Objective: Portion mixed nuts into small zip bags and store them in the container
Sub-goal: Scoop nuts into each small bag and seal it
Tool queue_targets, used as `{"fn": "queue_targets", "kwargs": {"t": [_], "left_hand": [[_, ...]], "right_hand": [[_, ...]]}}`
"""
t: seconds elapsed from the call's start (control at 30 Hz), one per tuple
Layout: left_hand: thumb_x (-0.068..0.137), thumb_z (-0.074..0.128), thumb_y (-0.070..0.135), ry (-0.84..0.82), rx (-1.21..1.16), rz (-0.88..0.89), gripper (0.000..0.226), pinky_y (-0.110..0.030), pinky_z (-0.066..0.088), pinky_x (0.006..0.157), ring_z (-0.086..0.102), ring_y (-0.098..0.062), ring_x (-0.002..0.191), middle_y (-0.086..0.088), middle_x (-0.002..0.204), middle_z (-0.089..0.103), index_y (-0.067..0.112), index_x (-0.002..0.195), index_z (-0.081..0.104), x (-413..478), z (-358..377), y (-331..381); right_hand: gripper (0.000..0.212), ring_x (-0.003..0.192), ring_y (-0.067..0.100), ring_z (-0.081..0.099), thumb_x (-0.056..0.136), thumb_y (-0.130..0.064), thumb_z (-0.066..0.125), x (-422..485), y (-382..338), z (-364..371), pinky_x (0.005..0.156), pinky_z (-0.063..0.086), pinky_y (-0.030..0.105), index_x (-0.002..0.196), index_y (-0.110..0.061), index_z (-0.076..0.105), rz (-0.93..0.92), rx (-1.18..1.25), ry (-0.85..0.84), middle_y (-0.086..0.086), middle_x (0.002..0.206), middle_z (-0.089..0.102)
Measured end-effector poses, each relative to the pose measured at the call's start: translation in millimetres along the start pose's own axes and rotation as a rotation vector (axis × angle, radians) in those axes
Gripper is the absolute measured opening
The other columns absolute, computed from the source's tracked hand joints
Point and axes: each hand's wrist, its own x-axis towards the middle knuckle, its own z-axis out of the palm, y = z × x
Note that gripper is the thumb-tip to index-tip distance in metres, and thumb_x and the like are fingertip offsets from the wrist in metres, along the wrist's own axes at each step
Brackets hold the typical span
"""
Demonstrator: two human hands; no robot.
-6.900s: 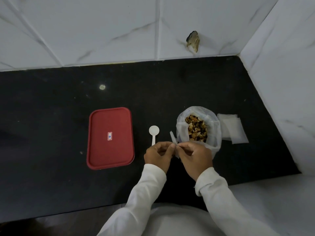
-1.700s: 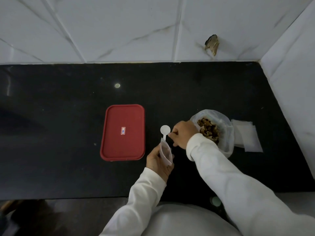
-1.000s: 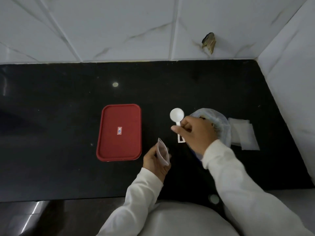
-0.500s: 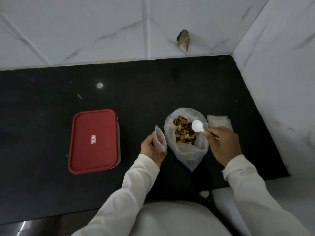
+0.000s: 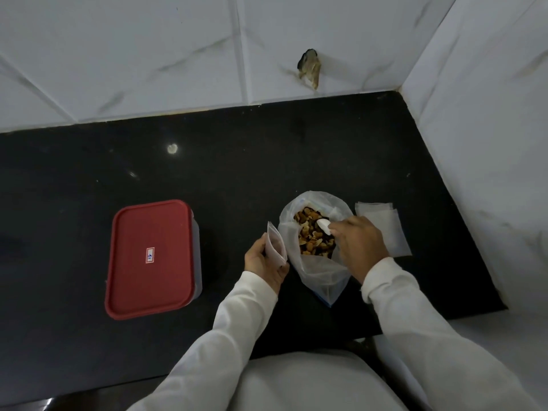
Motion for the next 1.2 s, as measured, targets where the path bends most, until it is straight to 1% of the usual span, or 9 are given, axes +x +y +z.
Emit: {"fn": "queue_targets", "kwargs": {"t": [0.13,0.33,0.4,0.5,0.6,0.7,0.8,0.97,1.2], "left_hand": [[0.092,0.058,0.028,-0.014,-0.005,0.017,0.038,-0.032,0.057,0.062,0.066,-0.023,0.083,-0.009,0.105,0.065,0.014,0.128,0.060,6,0,-2],[0.094,0.056,0.027,-0.033,-0.004,0.015,0.042,-0.042,0.056,0.087,0.067,-0.029,0.093,-0.012,0.102,0.070,0.011,0.133,0.057,6,0,-1],[0.094,0.056,0.027,-0.042,0.007,0.019,0.045,-0.042,0.057,0.084,0.068,-0.029,0.091,-0.012,0.100,0.070,0.010,0.137,0.054,6,0,-2],[0.094,0.055,0.028,-0.036,0.019,0.027,0.047,-0.040,0.058,0.075,0.069,-0.028,0.088,-0.012,0.098,0.071,0.010,0.138,0.053,8,-3,-3],[0.094,0.055,0.030,-0.029,0.008,0.023,0.044,-0.043,0.057,0.084,0.068,-0.030,0.096,-0.013,0.107,0.070,0.011,0.134,0.057,10,-2,-4],[0.094,0.055,0.031,-0.017,0.019,0.049,0.042,-0.043,0.056,0.088,0.067,-0.030,0.101,-0.013,0.114,0.070,0.011,0.130,0.060,12,-1,-7],[0.094,0.055,0.031,-0.007,0.024,0.052,0.042,-0.044,0.055,0.090,0.064,-0.031,0.108,-0.014,0.125,0.066,0.012,0.130,0.060,12,-2,-8],[0.092,0.056,0.032,0.002,0.045,0.059,0.045,-0.048,0.046,0.103,0.057,-0.034,0.124,-0.014,0.135,0.060,0.012,0.132,0.060,17,-3,-11],[0.093,0.055,0.034,0.010,0.043,0.082,0.046,-0.046,0.050,0.099,0.059,-0.034,0.119,-0.015,0.132,0.061,0.013,0.134,0.058,16,-4,-12]], "right_hand": [[0.025,0.063,0.033,0.062,0.063,0.011,0.080,-9,-7,-3,0.054,0.051,0.034,0.082,-0.003,0.074,0.007,0.140,0.062,0.014,0.070,0.065],[0.010,0.077,0.027,0.067,0.086,-0.002,0.068,-16,6,-4,0.071,0.056,0.038,0.093,-0.004,0.075,0.014,0.303,0.063,0.012,0.085,0.072],[0.015,0.077,0.031,0.067,0.078,0.003,0.073,-12,8,-3,0.070,0.056,0.040,0.092,-0.002,0.074,0.029,0.212,0.055,0.015,0.085,0.071],[0.028,0.069,0.031,0.063,0.061,0.006,0.081,-7,4,0,0.060,0.049,0.030,0.086,-0.005,0.074,0.025,0.022,0.027,0.012,0.075,0.068],[0.032,0.069,0.031,0.064,0.056,0.005,0.082,-9,-4,9,0.058,0.051,0.029,0.086,-0.004,0.075,-0.022,0.002,0.051,0.011,0.075,0.068],[0.030,0.071,0.030,0.066,0.060,0.006,0.081,-17,-11,13,0.062,0.055,0.033,0.087,-0.005,0.074,-0.053,0.060,0.035,0.011,0.077,0.070],[0.010,0.069,0.026,0.067,0.079,-0.002,0.068,-25,-9,9,0.062,0.056,0.033,0.086,-0.004,0.074,-0.052,0.234,0.064,0.009,0.076,0.071],[0.025,0.069,0.018,0.067,0.091,-0.017,0.053,-28,-11,1,0.064,0.053,0.026,0.088,-0.008,0.076,0.094,0.446,0.029,0.003,0.078,0.073],[0.018,0.076,-0.001,0.058,0.091,-0.010,0.060,-21,-12,-5,0.073,0.038,0.002,0.094,-0.015,0.077,0.295,0.529,-0.130,-0.008,0.087,0.071]]}}
